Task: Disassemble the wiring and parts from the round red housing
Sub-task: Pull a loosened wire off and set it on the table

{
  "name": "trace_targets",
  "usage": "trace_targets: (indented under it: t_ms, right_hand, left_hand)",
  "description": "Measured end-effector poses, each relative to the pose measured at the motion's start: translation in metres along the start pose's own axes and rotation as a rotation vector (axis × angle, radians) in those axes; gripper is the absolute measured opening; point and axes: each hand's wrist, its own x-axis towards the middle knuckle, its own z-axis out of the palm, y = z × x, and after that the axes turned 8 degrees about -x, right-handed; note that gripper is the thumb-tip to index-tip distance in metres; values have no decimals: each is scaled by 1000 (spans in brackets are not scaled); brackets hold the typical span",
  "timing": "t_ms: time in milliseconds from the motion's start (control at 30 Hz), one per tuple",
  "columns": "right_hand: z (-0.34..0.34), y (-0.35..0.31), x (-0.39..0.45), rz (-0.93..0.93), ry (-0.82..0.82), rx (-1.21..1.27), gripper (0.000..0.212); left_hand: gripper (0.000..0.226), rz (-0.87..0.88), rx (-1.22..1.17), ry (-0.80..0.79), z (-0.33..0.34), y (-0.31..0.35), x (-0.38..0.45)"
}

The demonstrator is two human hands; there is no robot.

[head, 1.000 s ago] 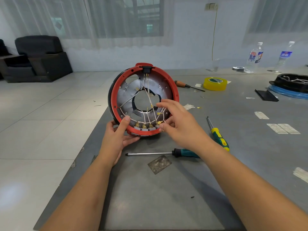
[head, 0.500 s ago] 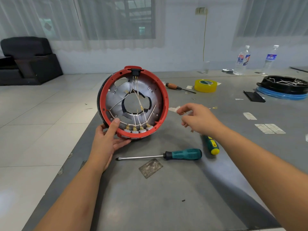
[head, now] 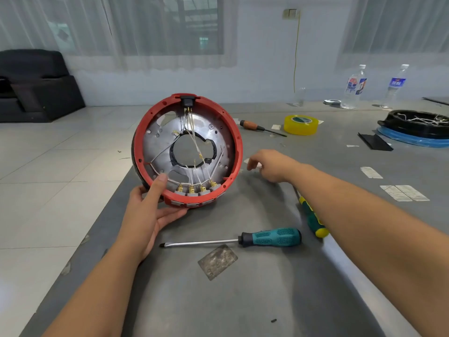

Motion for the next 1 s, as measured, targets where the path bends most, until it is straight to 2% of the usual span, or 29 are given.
trace_targets:
  t_ms: [100, 200, 267, 367, 467, 567, 733, 1000]
  right_hand:
    - [9, 2, 1, -11, 9, -26, 43]
    - [9, 5, -9, -17, 57, 69, 46]
    - [2, 9, -19, 24, 117, 108, 45]
    - [-5, 9, -32, 136, 168, 20, 44]
    - [1, -5, -46, 151, 44, -40, 42]
    - [15, -19, -50, 113, -52, -118, 54]
    - [30, -23, -37, 165, -73, -141, 60]
    - [26, -11, -6, 280, -79, -134, 65]
  left_hand:
    - [75, -12, -17, -6, -3, 0, 4]
    - [75, -25, -29, 1, -6, 0, 6]
    - [70, -21, -29, 1, -7, 0, 6]
    - [69, -10, -13, -8, -6, 0, 5]
    - [78, 3, -4, -17, -4, 0, 2]
    - [83, 15, 3, -25, -3, 1, -1]
    - [78, 28, 5, -20, -1, 1, -3]
    - [86, 37, 15, -29, -1, 1, -2]
